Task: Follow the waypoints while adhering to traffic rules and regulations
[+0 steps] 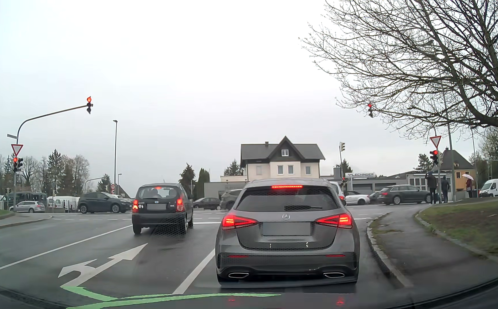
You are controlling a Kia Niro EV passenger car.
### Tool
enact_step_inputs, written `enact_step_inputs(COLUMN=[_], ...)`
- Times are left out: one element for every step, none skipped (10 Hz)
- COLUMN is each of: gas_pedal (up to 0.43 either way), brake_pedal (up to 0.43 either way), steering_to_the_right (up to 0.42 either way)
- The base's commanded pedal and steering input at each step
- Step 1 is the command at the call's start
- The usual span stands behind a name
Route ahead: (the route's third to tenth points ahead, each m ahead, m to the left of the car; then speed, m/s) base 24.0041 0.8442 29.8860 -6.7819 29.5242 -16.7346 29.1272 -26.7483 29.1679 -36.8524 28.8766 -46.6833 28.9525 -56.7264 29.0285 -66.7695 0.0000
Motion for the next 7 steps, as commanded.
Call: enact_step_inputs(gas_pedal=[0.000,0.000,0.000,0.000,0.000,0.000,0.000], brake_pedal=[0.445,0.451,0.451,0.451,0.451,0.445,0.445], steering_to_the_right=[0.160,0.160,0.160,0.161,0.161,0.161,0.160])
